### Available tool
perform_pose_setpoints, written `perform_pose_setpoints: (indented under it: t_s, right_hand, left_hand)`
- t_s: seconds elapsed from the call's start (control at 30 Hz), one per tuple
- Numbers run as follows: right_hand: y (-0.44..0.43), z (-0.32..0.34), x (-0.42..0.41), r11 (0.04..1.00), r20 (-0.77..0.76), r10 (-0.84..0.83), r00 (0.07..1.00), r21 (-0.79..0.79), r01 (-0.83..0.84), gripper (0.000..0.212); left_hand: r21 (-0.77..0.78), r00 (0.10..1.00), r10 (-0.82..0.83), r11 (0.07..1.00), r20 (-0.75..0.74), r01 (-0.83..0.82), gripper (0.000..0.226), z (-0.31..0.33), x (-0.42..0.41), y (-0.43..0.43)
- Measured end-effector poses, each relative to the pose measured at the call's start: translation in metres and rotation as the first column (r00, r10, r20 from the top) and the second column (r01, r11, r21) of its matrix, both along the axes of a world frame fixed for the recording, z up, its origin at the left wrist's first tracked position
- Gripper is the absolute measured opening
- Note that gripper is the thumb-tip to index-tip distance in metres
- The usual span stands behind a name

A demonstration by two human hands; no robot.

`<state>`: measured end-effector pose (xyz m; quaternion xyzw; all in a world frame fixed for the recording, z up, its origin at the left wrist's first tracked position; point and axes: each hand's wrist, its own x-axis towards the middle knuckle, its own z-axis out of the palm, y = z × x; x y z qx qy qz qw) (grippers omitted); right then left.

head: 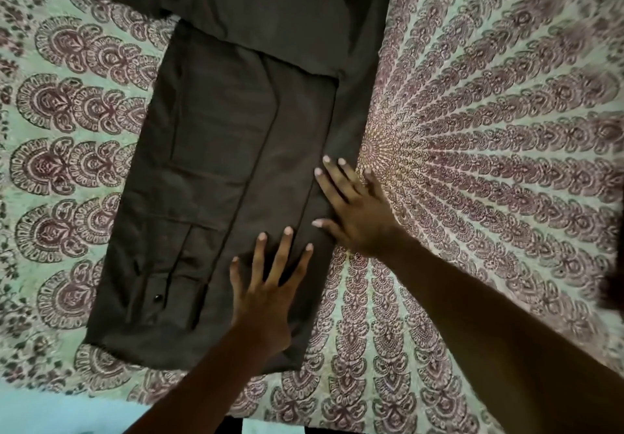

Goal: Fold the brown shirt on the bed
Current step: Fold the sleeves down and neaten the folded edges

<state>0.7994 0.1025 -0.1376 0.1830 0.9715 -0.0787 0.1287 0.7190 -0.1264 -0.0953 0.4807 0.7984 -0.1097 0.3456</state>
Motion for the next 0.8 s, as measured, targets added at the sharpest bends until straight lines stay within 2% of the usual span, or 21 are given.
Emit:
perform_pose_setpoints:
  t_s: [0.1,0.2,0.33,0.37,0.43,0.47,0.53,0.67,0.73,0.8]
  right_hand:
    - [0.036,-0.009,-0.013,1.0,-0.019,0.025,1.0,0.016,-0.025,0.089]
    - [0.09,-0.015,-0.042,0.997,-0.027,-0.076,0.997,0.006,0.076,0.088]
    - [0.114,-0.005,-0.067,0.984,0.004,-0.176,0.984,0.016,0.176,0.085]
    - [0.112,0.0,-0.069,0.986,-0.014,-0.165,0.986,0.007,0.165,0.082]
    - [0.105,0.006,-0.064,0.993,-0.077,-0.116,0.99,-0.003,0.116,0.074]
    - [0.103,0.006,-0.059,0.996,-0.085,-0.085,0.993,-0.008,0.085,0.072]
    - [0.108,0.0,-0.05,1.0,-0.069,-0.02,0.997,-0.014,0.019,0.069]
    - [0.144,-0.008,-0.052,1.0,-0.052,-0.003,0.999,0.017,0.003,0.072]
    - [0.16,-0.006,-0.061,0.999,-0.038,-0.031,0.999,0.034,0.032,0.074]
    - [0.173,-0.003,-0.069,0.998,-0.023,-0.035,0.999,0.042,0.036,0.077]
  left_hand:
    - [0.027,1.0,0.006,1.0,-0.007,-0.005,0.148,-0.006,-0.001,-0.003]
    - [0.077,0.999,-0.004,0.997,-0.042,0.008,0.148,-0.007,-0.003,-0.004]
    - [0.032,0.999,-0.053,0.998,-0.012,0.054,0.149,0.006,-0.008,0.003]
    - [0.092,1.0,-0.022,0.996,0.005,0.021,0.142,0.01,-0.009,0.007]
    - [0.306,0.999,0.042,0.951,0.029,-0.049,0.114,0.013,-0.01,0.018]
    - [0.411,0.999,0.041,0.91,0.018,-0.045,0.103,0.012,-0.013,0.027]
    - [0.534,0.999,-0.018,0.845,-0.034,0.033,0.097,0.005,-0.023,0.056]
    - [0.477,0.989,-0.124,0.866,-0.082,0.149,0.096,-0.028,-0.042,0.105]
    - [0.447,0.976,-0.171,0.869,-0.134,0.213,0.085,-0.04,-0.046,0.116]
    - [0.486,0.963,-0.174,0.836,-0.204,0.254,0.068,-0.038,-0.048,0.133]
